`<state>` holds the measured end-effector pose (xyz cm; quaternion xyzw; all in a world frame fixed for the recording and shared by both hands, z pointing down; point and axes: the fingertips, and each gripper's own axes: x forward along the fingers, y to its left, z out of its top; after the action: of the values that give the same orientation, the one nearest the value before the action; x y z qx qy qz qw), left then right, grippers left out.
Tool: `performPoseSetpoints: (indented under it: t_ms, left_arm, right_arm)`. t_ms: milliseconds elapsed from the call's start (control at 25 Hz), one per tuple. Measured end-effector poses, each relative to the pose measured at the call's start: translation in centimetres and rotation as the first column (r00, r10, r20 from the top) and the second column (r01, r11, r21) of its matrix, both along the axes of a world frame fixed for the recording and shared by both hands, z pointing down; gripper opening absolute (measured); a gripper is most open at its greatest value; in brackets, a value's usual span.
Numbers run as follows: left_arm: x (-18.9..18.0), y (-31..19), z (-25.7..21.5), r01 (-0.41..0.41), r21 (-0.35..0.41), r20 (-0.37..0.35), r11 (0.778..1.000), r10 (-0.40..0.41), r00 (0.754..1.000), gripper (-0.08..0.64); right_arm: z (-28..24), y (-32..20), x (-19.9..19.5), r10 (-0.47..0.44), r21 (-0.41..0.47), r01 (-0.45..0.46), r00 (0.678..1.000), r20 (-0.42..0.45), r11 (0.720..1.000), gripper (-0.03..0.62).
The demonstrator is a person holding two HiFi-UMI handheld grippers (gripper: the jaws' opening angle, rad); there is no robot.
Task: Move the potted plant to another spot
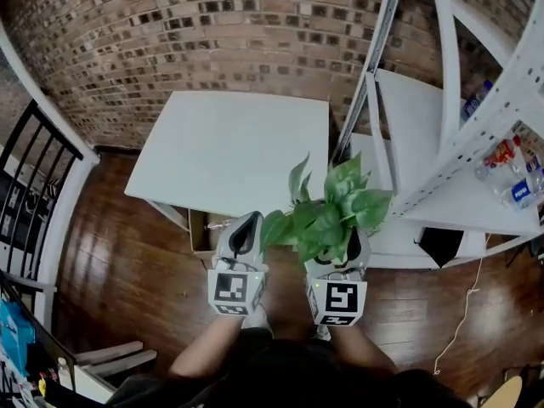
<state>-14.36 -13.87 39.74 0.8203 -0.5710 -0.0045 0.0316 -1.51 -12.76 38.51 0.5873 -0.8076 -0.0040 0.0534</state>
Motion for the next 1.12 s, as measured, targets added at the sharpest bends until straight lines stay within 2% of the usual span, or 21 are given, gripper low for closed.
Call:
performPoseSetpoints:
  t_ms: [160, 360, 640, 1120]
  left_arm:
    - [-4.2, -2.4, 0.7, -0.033, 0.046, -0.010, 0.998, 0.034, 0.999, 0.016]
    - [-7.4, -5.6, 3.9, -0.053, 0.063, 0.014, 0.997, 0.052, 0.999, 0.016]
    - [-9.4, -8.3, 7.7, -0.047, 0.025, 0.002, 0.999, 0.047, 0.999, 0.016]
    - [-10.7, -10.3, 10.9, -0.072, -0.025, -0.008, 0.997, 0.072, 0.997, 0.017]
  right_arm:
    - [2.7, -4.1, -5.0, 0.021, 0.011, -0.021, 1.000, 0.004, 1.000, 0.462]
    - [8.0, -8.2, -8.5, 0.062, -0.013, -0.062, 0.998, 0.003, 0.998, 0.462]
    - [13.8, -12.7, -10.1, 0.059, -0.013, -0.059, 0.998, 0.009, 0.998, 0.460]
    - [21.5, -17.7, -11.7, 0.088, -0.061, -0.091, 0.995, -0.036, 0.994, 0.460]
